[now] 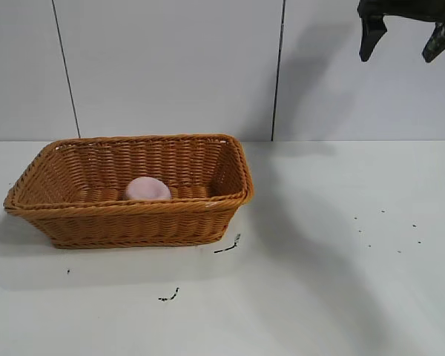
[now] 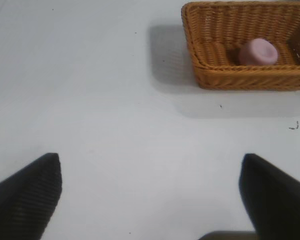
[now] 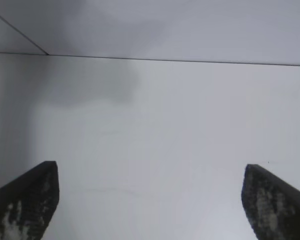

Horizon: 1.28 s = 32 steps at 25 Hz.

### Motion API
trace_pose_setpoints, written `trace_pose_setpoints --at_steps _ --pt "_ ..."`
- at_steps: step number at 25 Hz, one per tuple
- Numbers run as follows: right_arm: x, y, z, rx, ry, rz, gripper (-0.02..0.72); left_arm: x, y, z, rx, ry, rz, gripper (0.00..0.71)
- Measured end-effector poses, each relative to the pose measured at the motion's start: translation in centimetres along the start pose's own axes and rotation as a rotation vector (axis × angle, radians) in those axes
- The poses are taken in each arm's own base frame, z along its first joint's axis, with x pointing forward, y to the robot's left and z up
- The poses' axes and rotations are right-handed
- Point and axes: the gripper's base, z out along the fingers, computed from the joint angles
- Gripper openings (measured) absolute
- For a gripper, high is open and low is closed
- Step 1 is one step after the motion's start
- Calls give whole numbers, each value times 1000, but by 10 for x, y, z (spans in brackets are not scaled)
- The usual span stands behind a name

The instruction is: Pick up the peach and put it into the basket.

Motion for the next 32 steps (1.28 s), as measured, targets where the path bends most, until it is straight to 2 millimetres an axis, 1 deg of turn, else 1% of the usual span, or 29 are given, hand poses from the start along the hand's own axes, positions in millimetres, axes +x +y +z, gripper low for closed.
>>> trace_pose_setpoints --at_steps 1,3,4,6,9,10,12,13,15,16,18,19,21,22,23,24,26,32 --pt "16 1 -14 -2 10 2 696 0 0 0 0 0 0 693" --pt "48 3 -35 -6 35 14 696 0 0 0 0 0 0 693" --pt "65 4 -53 -5 21 20 696 0 0 0 0 0 0 693" --pt "107 7 -82 -7 10 24 696 0 0 0 0 0 0 693" --pt "167 10 -113 -6 -28 24 696 0 0 0 0 0 0 693" --pt "186 11 -117 -5 -33 24 696 0 0 0 0 0 0 693" --pt "227 13 -136 -3 -105 23 696 0 0 0 0 0 0 693" --pt "243 14 -137 -2 -129 23 696 0 0 0 0 0 0 693" --pt "273 16 -142 2 -229 22 696 0 0 0 0 0 0 693" --pt "289 16 -141 4 -281 22 696 0 0 0 0 0 0 693" --pt "313 17 -142 8 -387 21 696 0 0 0 0 0 0 693" --pt "325 18 -140 10 -427 21 696 0 0 0 0 0 0 693" --pt "346 19 -132 11 -473 21 696 0 0 0 0 0 0 693" --pt "354 19 -128 11 -481 21 696 0 0 0 0 0 0 693" --pt "369 20 -117 10 -484 22 696 0 0 0 0 0 0 693" --pt "374 20 -114 8 -484 24 696 0 0 0 0 0 0 693" --pt "381 21 -114 9 -514 25 696 0 0 0 0 0 0 693" --pt "388 21 -119 -4 -575 24 696 0 0 0 0 0 0 693"
